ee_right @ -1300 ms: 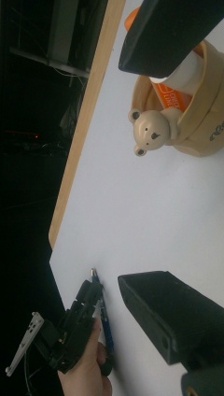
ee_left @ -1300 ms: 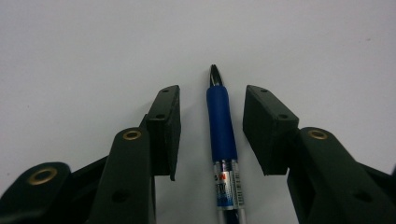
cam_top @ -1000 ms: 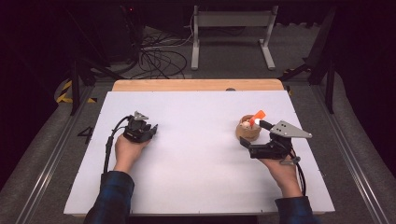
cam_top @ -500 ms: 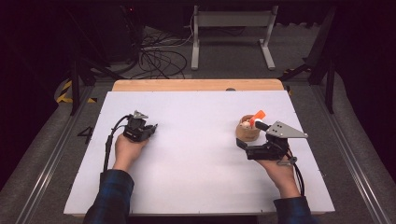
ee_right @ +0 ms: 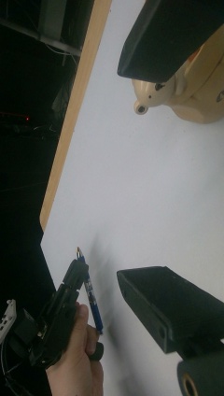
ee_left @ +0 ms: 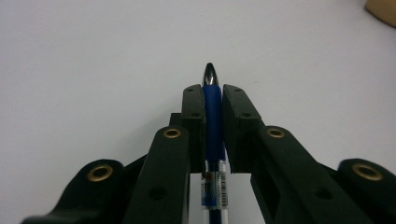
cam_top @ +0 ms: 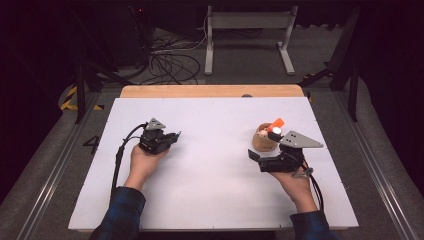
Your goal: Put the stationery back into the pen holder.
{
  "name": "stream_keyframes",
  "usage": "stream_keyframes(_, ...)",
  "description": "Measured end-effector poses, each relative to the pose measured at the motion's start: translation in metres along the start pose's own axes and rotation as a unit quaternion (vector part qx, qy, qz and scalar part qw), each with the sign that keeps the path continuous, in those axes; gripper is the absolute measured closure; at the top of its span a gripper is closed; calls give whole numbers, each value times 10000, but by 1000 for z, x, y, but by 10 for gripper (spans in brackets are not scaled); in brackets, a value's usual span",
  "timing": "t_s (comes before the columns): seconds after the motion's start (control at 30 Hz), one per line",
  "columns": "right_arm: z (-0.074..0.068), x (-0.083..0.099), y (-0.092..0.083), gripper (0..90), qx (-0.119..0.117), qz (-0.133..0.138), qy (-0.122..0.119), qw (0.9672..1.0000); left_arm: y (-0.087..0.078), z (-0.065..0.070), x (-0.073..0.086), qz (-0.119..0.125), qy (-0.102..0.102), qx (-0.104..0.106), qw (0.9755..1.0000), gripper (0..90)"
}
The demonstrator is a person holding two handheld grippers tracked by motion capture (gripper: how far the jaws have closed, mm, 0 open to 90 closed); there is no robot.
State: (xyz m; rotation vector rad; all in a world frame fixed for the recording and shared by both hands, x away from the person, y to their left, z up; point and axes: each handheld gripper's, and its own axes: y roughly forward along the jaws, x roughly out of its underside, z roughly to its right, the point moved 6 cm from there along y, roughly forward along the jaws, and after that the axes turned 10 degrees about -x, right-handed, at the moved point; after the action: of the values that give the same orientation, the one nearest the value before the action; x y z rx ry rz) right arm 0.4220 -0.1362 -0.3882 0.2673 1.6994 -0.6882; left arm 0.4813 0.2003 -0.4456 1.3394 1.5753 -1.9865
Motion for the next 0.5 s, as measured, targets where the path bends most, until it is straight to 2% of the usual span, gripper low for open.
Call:
stream_keyframes(0.13,-2,2,3,77,-64,-40,-1,10000,-4,12,-8,247,-2,131,9996,803)
stream_keyframes(0.2,-4,3,6,95,-91,-102,32,9999,-7,19,-12,385,-53,269,9989,802)
stream_keyframes(0.5,-12,8,19,211,-155,-325,100,9993,-13,46,-27,743,67,509,9959,803)
